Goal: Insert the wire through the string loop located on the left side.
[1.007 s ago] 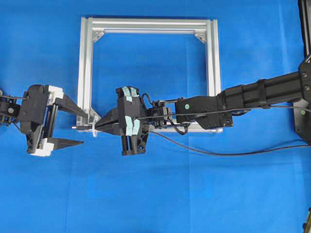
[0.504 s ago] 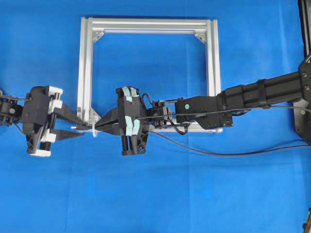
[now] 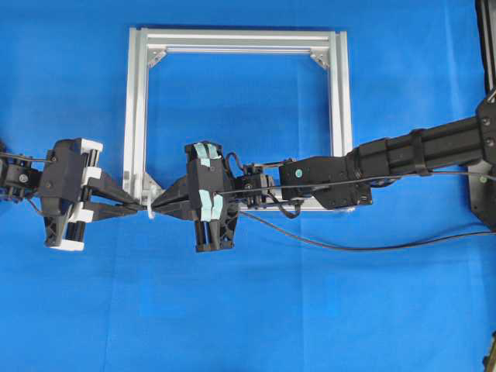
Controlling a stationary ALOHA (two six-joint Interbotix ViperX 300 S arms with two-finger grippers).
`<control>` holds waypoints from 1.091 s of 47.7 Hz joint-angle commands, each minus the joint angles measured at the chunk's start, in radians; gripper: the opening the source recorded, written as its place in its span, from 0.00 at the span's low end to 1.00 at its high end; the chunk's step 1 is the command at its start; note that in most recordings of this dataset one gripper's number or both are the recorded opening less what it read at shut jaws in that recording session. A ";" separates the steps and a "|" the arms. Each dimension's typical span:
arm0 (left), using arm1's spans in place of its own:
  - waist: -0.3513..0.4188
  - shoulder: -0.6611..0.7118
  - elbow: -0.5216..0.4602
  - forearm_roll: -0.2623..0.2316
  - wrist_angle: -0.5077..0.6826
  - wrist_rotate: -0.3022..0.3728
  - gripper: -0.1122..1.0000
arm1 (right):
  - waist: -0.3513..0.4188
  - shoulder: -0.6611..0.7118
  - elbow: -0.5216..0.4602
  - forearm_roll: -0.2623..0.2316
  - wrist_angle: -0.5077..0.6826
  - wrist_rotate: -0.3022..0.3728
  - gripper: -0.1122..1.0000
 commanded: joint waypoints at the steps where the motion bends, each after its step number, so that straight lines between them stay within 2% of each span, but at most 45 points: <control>1: -0.003 -0.006 -0.020 0.002 -0.006 0.000 0.17 | -0.005 -0.020 -0.020 0.002 -0.003 0.003 0.10; 7: -0.003 -0.008 -0.020 0.002 -0.006 -0.003 0.17 | -0.006 -0.023 -0.018 0.005 -0.003 0.006 0.11; 10: -0.003 -0.008 -0.020 0.002 -0.006 -0.008 0.17 | -0.006 -0.023 -0.015 0.005 0.000 0.008 0.20; 14: -0.003 -0.009 -0.018 0.002 -0.006 -0.011 0.17 | -0.005 -0.026 -0.011 0.005 0.014 0.008 0.38; 22: -0.003 -0.018 -0.018 0.002 0.011 -0.011 0.17 | -0.005 -0.032 -0.005 0.008 0.026 0.009 0.84; 25: -0.002 -0.031 -0.018 0.002 0.031 -0.012 0.17 | -0.005 -0.035 0.000 0.011 0.026 0.009 0.93; 29: -0.003 -0.055 -0.025 0.000 0.078 -0.014 0.17 | -0.005 -0.038 0.005 0.011 0.026 0.009 0.90; 32: -0.002 -0.084 -0.028 0.002 0.132 -0.015 0.17 | -0.005 -0.041 0.009 0.009 0.026 0.009 0.92; 52: -0.003 -0.353 -0.100 0.002 0.661 -0.044 0.17 | -0.005 -0.054 0.032 0.009 0.025 0.006 0.92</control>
